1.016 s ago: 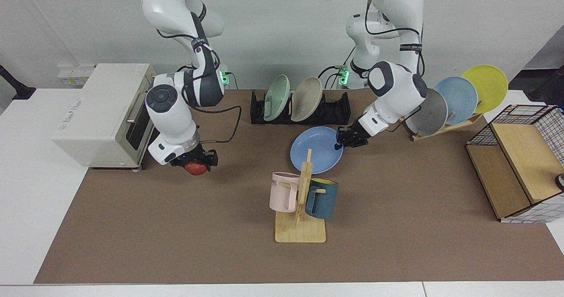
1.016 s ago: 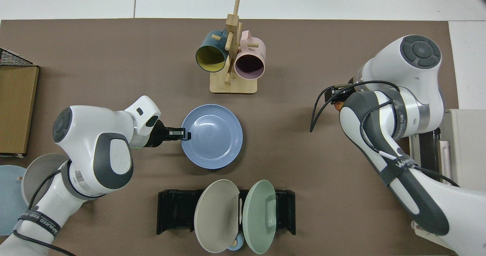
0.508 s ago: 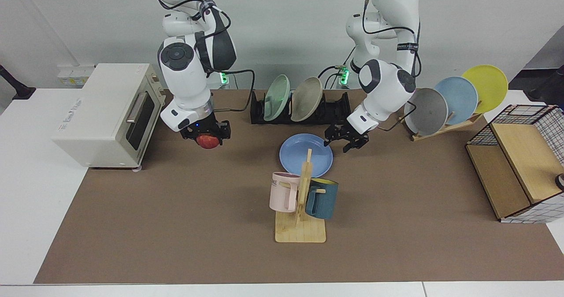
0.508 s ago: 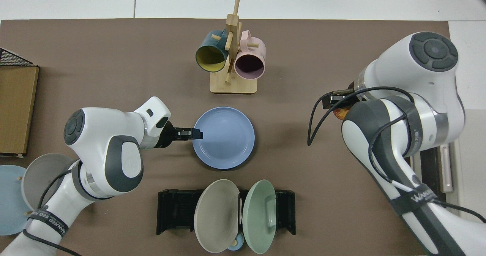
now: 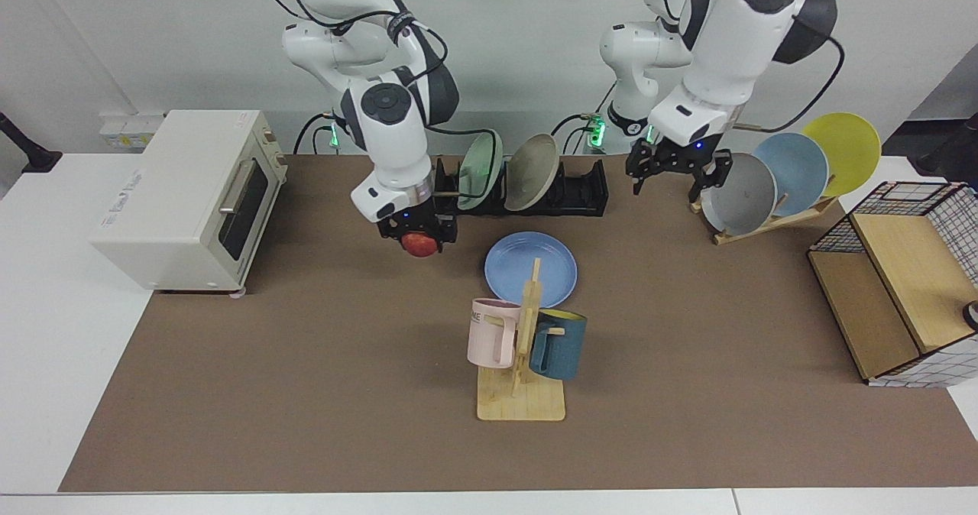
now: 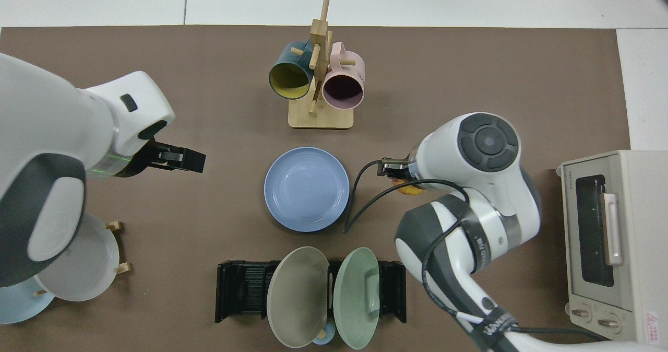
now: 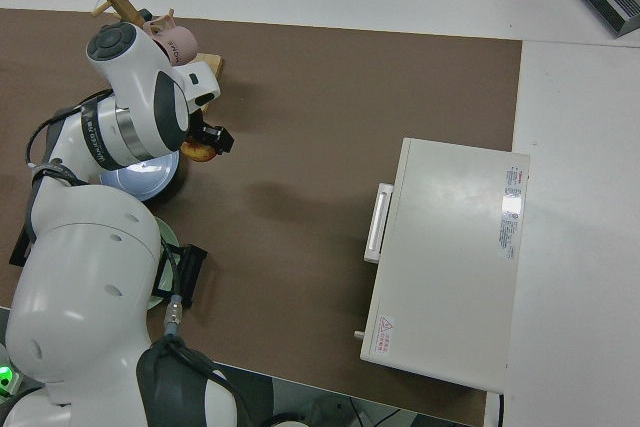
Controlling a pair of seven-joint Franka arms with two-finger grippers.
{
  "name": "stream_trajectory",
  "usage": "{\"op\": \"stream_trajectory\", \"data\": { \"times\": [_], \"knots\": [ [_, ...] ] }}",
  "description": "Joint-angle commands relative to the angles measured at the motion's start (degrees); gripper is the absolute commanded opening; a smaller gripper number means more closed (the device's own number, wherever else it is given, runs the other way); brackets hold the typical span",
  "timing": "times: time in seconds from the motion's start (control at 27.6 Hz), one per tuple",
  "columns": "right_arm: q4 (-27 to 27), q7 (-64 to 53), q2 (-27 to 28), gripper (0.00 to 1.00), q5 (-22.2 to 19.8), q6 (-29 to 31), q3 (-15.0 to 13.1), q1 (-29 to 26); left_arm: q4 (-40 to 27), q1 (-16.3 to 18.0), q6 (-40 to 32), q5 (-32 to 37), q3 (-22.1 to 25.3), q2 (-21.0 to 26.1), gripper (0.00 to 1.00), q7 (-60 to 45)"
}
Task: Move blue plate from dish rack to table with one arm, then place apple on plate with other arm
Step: 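Carry the apple with the right gripper over the blue plate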
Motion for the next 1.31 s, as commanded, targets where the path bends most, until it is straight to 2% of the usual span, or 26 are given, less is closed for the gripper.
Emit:
{"op": "stream_trajectory", "data": {
  "times": [0.0,0.04,0.22,0.33,0.51,0.76,0.87,1.16,1.2,1.23,1.27],
  "knots": [
    [2.0,8.9,2.8,0.0,-1.5,1.5,5.4,-0.7,8.9,0.8,-8.8,1.8,0.3,1.9,1.0,-0.4],
    [3.1,10.2,3.8,0.0,-2.1,1.0,6.1,-0.5,9.9,0.8,-10.1,1.9,0.3,2.0,1.0,-0.3],
    [8.0,18.3,10.1,0.0,-10.8,-1.7,11.0,-0.3,11.1,0.9,-11.6,3.0,0.1,2.5,1.0,0.1],
    [9.9,24.2,13.8,0.0,-14.2,-1.1,14.2,-0.2,11.1,0.8,-11.9,3.2,0.2,2.5,1.0,0.4],
    [14.9,30.3,20.1,0.0,-17.6,-0.3,17.4,0.0,10.6,0.9,-12.2,3.2,0.6,1.5,1.0,0.3],
    [21.0,37.5,27.4,0.0,-22.2,0.7,19.7,2.2,10.0,2.2,-14.0,3.2,0.9,1.1,1.0,0.0],
    [21.1,38.5,29.6,0.0,-23.0,2.3,20.8,2.1,10.0,2.6,-13.9,3.2,0.8,1.1,1.0,0.0],
    [20.3,39.4,32.3,0.0,-25.3,5.0,20.9,2.6,10.0,4.9,-13.2,2.5,1.1,1.1,1.0,0.1],
    [20.3,39.4,32.6,0.12,-25.4,4.5,20.9,2.4,10.0,5.2,-13.2,2.5,1.1,1.1,1.0,0.1],
    [20.7,39.4,32.9,0.69,-25.3,3.8,20.9,2.3,10.0,5.6,-13.3,2.5,1.1,1.1,1.0,0.0],
    [20.7,39.4,32.9,1.0,-25.7,3.4,21.1,2.2,10.0,6.1,-13.4,2.5,1.0,1.1,1.0,-0.1]
  ]
}}
